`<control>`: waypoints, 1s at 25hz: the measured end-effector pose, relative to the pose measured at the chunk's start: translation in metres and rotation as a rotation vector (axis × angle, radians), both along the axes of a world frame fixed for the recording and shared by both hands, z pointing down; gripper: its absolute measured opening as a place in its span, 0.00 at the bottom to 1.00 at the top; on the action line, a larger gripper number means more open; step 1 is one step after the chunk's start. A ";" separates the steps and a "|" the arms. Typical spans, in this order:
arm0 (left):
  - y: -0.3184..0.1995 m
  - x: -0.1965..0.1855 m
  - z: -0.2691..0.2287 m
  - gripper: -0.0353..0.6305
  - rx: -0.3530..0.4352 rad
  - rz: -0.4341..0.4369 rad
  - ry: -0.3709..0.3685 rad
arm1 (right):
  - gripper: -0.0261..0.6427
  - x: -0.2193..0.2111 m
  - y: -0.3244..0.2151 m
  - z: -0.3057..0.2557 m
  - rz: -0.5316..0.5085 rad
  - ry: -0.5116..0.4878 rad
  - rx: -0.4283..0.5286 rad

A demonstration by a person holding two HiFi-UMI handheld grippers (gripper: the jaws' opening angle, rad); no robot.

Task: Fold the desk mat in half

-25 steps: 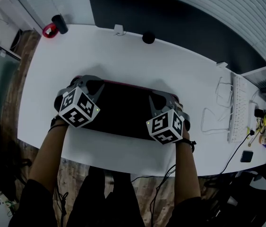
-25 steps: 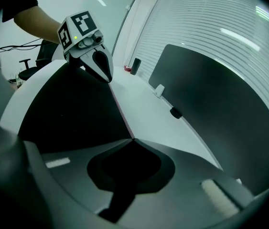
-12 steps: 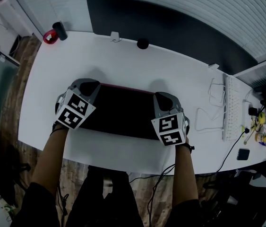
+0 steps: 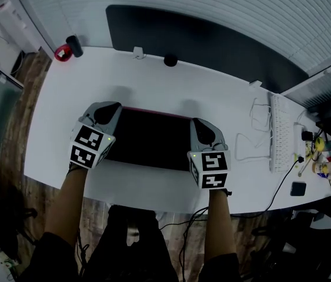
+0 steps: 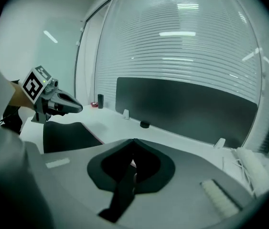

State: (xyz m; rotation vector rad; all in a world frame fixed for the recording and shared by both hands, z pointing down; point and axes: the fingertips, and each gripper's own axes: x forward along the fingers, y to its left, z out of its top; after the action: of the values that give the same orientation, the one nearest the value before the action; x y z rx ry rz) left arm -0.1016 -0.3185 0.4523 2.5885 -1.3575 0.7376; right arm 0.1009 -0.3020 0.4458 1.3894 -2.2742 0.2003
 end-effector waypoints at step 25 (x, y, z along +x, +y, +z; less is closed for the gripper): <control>0.075 -0.010 -0.050 0.04 0.099 -0.130 0.085 | 0.05 -0.008 0.076 -0.042 0.123 -0.163 0.063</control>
State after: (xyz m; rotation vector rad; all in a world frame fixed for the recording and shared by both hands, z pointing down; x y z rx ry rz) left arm -0.1114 -0.2437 0.4024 2.5419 -1.5561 0.5478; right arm 0.0931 -0.2264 0.4038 1.6004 -2.3445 0.2936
